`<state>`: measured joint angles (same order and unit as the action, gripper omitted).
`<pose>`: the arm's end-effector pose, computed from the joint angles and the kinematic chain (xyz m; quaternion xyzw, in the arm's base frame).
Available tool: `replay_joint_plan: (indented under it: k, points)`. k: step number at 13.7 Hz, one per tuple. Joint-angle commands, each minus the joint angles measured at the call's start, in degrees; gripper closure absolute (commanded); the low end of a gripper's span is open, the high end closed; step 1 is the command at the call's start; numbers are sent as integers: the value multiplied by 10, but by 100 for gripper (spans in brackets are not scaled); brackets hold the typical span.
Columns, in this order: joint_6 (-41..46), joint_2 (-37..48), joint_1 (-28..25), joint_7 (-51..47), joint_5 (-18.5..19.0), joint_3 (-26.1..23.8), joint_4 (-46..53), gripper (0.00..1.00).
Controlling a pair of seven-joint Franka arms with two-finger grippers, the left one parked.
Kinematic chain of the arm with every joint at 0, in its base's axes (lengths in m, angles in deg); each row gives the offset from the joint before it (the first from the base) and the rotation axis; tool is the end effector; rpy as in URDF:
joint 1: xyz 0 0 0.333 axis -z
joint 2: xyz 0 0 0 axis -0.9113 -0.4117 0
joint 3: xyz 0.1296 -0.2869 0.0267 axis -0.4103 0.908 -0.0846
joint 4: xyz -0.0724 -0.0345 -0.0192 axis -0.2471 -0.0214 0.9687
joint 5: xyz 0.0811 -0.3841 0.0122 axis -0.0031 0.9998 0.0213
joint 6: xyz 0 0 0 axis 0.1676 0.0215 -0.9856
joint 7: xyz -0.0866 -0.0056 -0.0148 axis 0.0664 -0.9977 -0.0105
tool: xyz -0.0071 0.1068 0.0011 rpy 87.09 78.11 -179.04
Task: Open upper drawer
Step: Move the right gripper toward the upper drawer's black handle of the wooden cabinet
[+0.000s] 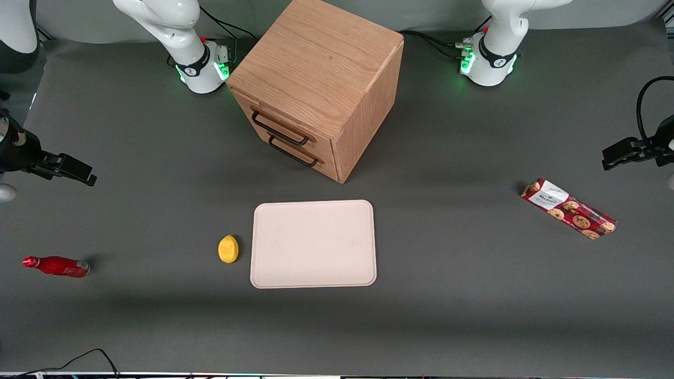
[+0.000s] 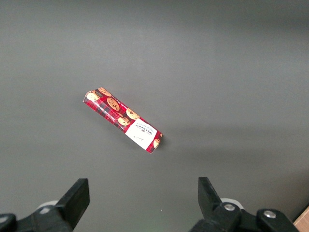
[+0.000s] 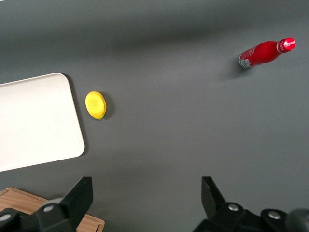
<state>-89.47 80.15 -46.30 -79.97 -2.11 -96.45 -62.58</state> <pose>0.5849 -0.0073 0.6035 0.9954 -0.0952 0.0095 0.0064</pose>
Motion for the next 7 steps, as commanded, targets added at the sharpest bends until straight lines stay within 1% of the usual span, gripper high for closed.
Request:
replay_joint_plan:
  k: [1, 7]
  points:
    - [12, -7, -2, 7, -4, 0, 12, 0]
    - [12, -13, -13, 7, -6, -8, 6, 0]
